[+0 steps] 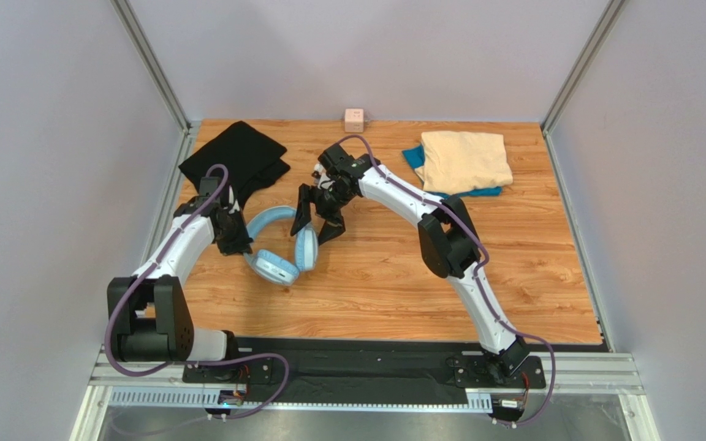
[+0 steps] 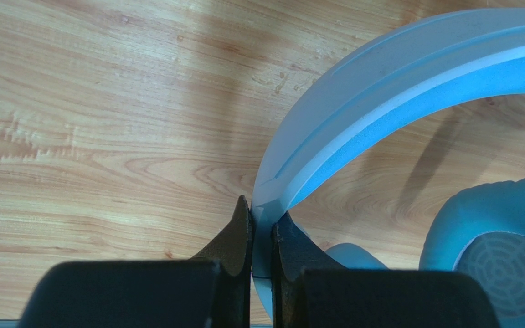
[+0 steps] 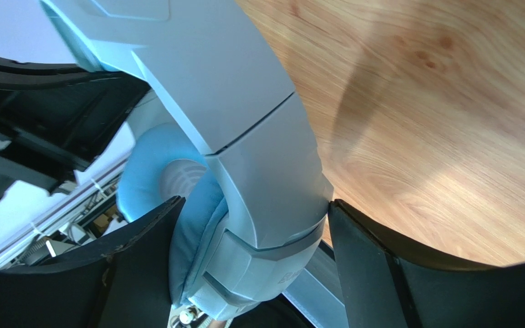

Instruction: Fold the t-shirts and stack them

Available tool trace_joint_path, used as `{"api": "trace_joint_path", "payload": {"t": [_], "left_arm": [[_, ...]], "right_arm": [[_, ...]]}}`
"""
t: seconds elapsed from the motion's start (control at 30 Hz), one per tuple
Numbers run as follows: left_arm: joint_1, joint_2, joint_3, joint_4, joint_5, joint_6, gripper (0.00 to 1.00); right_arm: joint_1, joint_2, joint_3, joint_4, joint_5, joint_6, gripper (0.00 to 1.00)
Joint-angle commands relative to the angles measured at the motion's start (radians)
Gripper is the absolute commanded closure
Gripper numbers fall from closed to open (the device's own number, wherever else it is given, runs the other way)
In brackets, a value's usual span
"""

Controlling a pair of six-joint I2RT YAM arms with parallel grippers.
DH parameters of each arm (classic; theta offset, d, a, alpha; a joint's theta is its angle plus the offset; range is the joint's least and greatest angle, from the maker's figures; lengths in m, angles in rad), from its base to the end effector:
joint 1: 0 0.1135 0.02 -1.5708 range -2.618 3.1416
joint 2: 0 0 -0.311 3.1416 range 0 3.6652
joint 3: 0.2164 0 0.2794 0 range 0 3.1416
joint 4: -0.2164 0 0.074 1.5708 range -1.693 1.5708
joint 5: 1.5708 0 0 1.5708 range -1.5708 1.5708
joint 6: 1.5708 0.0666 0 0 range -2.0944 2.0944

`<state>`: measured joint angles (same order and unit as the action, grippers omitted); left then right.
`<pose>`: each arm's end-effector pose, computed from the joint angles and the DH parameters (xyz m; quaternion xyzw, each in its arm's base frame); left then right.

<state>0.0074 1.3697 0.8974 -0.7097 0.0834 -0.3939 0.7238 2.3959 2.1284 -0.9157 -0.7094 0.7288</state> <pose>0.2814 -0.0035 0.2176 -0.1875 0.9622 -0.0772 0.1816 0.4018 0.4130 0.1949 0.0646 -0.9204 -0.3747 0.0913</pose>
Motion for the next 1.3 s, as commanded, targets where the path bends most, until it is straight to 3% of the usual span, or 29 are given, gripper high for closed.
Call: {"api": "trace_joint_path", "payload": {"t": [0.0, 0.37, 0.6, 0.8, 0.93, 1.27], "left_arm": [[-0.004, -0.023, -0.009, 0.024, 0.122, 0.024, 1.00], [-0.092, 0.046, -0.022, 0.059, 0.179, 0.024, 1.00], [-0.101, 0.016, -0.031, 0.058, 0.108, -0.025, 1.00], [-0.101, 0.031, -0.031, 0.049, 0.145, -0.011, 1.00], [-0.109, 0.068, -0.031, 0.042, 0.171, -0.011, 1.00], [-0.113, 0.083, -0.017, 0.003, 0.098, -0.029, 1.00]], "right_arm": [[0.035, 0.003, 0.133, 0.149, -0.143, 0.084, 0.24], [0.071, 0.037, 0.133, 0.228, -0.199, 0.132, 0.24], [0.080, 0.033, 0.171, -0.046, 0.016, -0.044, 0.21], [0.080, -0.003, 0.094, 0.021, -0.034, -0.042, 0.19], [0.098, -0.010, 0.140, 0.018, -0.022, -0.065, 0.18], [0.103, -0.027, 0.214, -0.218, 0.172, -0.204, 0.13]]}}
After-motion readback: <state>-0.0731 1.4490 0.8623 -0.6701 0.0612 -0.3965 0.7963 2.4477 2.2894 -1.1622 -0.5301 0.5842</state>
